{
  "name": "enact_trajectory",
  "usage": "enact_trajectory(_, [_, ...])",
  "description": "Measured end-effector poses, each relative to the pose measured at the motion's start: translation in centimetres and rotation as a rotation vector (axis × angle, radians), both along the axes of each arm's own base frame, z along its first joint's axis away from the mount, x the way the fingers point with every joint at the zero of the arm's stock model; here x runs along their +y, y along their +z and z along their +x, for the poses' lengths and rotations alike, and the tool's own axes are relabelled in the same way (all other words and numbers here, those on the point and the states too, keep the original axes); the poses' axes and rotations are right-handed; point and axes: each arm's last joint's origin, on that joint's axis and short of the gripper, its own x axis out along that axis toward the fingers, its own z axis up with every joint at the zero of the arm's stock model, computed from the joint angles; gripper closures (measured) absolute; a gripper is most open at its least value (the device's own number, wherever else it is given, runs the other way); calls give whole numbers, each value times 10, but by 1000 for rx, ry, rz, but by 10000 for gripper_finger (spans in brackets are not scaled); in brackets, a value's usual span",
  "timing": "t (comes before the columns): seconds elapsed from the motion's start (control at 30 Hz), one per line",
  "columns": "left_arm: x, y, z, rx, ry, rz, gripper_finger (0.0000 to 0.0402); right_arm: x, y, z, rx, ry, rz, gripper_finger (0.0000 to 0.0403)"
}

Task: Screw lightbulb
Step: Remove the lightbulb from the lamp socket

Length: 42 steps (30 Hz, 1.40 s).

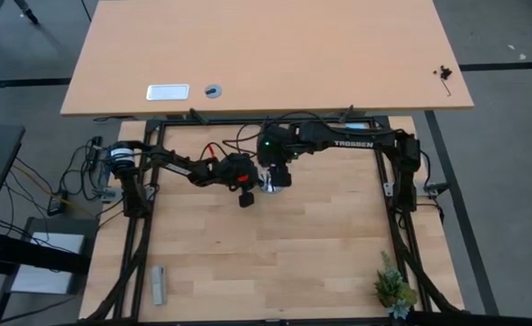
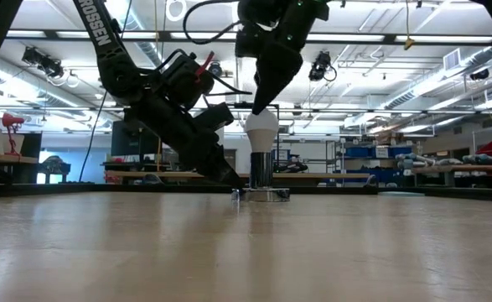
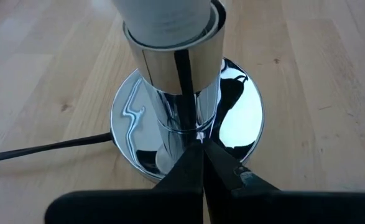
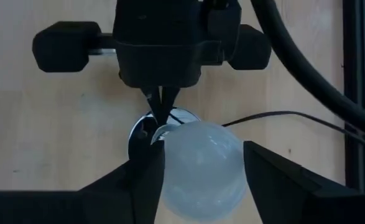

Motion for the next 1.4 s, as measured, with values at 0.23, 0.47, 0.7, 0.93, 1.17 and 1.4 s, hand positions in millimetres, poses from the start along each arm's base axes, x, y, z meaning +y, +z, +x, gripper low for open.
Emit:
enact_trajectory(0.23, [0, 0, 0, 1, 0, 0, 401, 7, 39, 5, -121, -278, 102, 164])
enact_trajectory(0.47, [0, 0, 0, 4, 0, -1, 401, 5, 35, -4, -69, -657, 339, 160])
enact_trajectory(0.7, [0, 0, 0, 4, 0, -2, 401, 0, 15, -2, -61, -677, 335, 156])
enact_trajectory(0.93, [0, 0, 0, 5, 0, -2, 401, -2, 6, 2, -46, -674, 358, 152])
enact_trajectory(1.17, [0, 0, 0, 6, 1, -2, 401, -2, -3, 7, -18, -627, 374, 150])
enact_trajectory(1.4, [0, 0, 0, 6, 0, -2, 401, -2, -4, 5, 35, -371, 274, 150])
